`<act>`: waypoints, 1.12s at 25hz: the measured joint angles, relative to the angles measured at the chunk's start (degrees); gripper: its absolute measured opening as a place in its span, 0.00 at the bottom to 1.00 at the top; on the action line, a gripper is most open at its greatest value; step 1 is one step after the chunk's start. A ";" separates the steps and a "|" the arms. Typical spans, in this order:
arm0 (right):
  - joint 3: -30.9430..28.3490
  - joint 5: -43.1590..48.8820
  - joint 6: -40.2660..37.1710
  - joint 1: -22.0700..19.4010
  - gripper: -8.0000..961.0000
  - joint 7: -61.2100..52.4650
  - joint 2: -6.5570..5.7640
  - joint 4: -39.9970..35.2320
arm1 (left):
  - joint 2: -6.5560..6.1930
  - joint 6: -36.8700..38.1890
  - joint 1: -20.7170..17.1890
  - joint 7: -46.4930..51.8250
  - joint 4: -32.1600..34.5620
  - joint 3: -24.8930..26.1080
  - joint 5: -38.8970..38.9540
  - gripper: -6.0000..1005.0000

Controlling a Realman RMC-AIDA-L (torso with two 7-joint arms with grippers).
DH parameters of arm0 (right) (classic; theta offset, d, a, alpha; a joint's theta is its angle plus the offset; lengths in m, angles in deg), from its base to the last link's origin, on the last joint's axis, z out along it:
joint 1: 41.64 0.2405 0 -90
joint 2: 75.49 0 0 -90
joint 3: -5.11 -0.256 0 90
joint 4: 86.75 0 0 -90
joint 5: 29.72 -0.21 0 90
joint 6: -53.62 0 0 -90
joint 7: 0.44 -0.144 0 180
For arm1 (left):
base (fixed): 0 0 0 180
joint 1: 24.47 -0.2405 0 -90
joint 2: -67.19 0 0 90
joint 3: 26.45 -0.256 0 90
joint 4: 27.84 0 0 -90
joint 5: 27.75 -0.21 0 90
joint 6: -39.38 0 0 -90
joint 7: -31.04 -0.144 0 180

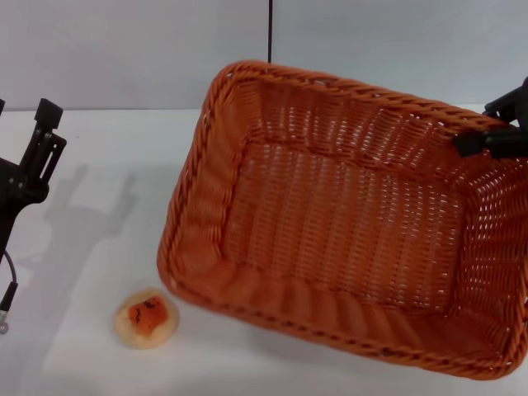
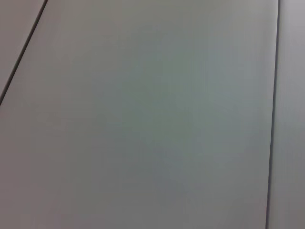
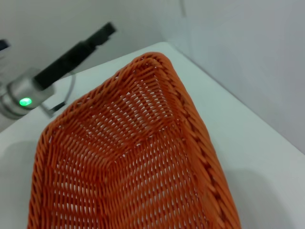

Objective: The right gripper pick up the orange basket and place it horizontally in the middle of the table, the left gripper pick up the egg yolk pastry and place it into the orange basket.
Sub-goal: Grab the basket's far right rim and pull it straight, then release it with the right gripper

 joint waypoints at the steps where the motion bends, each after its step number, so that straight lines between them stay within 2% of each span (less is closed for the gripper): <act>1: 0.00 0.00 0.00 0.00 0.17 0.00 0.00 0.00 | 0.00 -0.04 0.04 0.00 0.00 -0.01 0.00 0.79; 4: 1.46 0.23 -1.50 1.66 0.17 1.59 -0.08 0.11 | 0.00 -0.08 0.11 0.00 0.00 -0.11 0.00 0.79; 8: 6.31 0.59 -1.00 2.78 0.18 1.77 -0.07 0.51 | 0.00 0.00 0.00 0.00 0.00 -0.35 -0.05 0.79; 12: 9.25 3.90 1.30 4.39 0.18 2.09 1.07 2.39 | 0.06 0.03 -0.24 0.00 0.00 -0.36 -0.24 0.79; 16: 10.16 7.20 4.14 5.66 0.18 3.41 2.15 4.77 | 0.14 -0.08 -0.40 0.00 0.00 -0.41 -0.44 0.79; 28: 10.62 7.60 7.74 7.19 0.19 6.18 2.51 8.49 | 0.27 -0.52 -0.43 0.10 -0.52 -1.25 -0.53 0.79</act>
